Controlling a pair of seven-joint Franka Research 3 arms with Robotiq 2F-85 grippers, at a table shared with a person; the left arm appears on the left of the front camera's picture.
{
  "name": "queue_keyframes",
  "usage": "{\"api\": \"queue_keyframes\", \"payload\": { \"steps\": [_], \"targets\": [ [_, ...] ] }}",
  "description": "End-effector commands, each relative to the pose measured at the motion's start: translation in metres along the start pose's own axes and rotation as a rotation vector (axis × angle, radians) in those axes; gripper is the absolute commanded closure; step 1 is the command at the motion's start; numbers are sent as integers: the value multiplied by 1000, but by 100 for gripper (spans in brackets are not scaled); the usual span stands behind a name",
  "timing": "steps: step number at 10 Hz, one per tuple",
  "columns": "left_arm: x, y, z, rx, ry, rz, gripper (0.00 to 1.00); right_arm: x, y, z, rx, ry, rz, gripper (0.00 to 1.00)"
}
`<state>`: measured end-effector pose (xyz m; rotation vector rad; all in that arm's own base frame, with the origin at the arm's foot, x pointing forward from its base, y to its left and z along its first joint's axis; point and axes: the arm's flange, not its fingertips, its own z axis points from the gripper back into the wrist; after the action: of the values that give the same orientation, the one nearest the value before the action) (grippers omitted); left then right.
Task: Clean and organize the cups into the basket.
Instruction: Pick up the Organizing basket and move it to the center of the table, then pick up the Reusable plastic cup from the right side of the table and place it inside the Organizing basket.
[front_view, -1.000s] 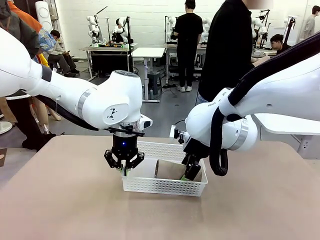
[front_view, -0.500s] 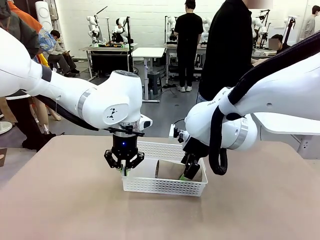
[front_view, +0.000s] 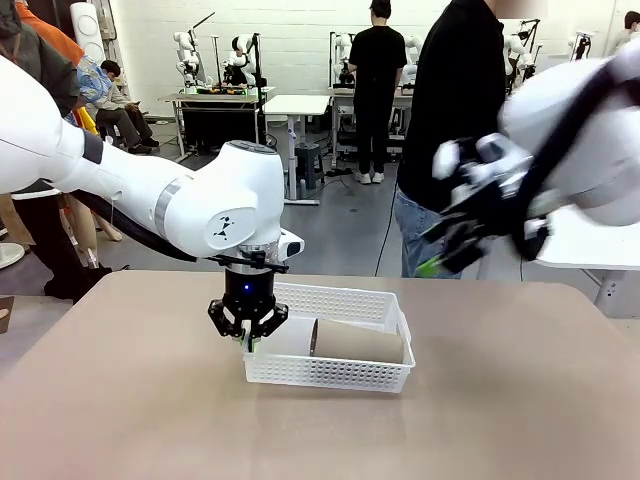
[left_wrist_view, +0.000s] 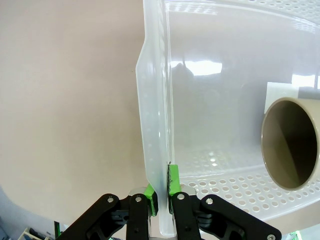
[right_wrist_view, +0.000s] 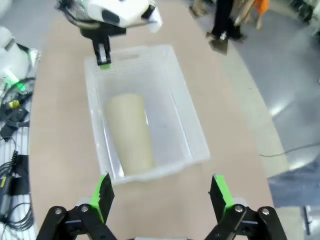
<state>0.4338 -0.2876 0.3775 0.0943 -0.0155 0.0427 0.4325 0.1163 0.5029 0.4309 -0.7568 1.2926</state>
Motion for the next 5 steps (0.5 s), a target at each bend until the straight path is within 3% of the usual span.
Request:
{"api": "queue_keyframes", "payload": {
  "steps": [1, 5],
  "targets": [
    [0, 0, 1, -3, -2, 2, 100, -70, -21, 59, 22, -51, -41, 0],
    [0, 0, 1, -3, -2, 2, 100, -167, -57, 112, 85, -91, 18, 0]
  ]
}}
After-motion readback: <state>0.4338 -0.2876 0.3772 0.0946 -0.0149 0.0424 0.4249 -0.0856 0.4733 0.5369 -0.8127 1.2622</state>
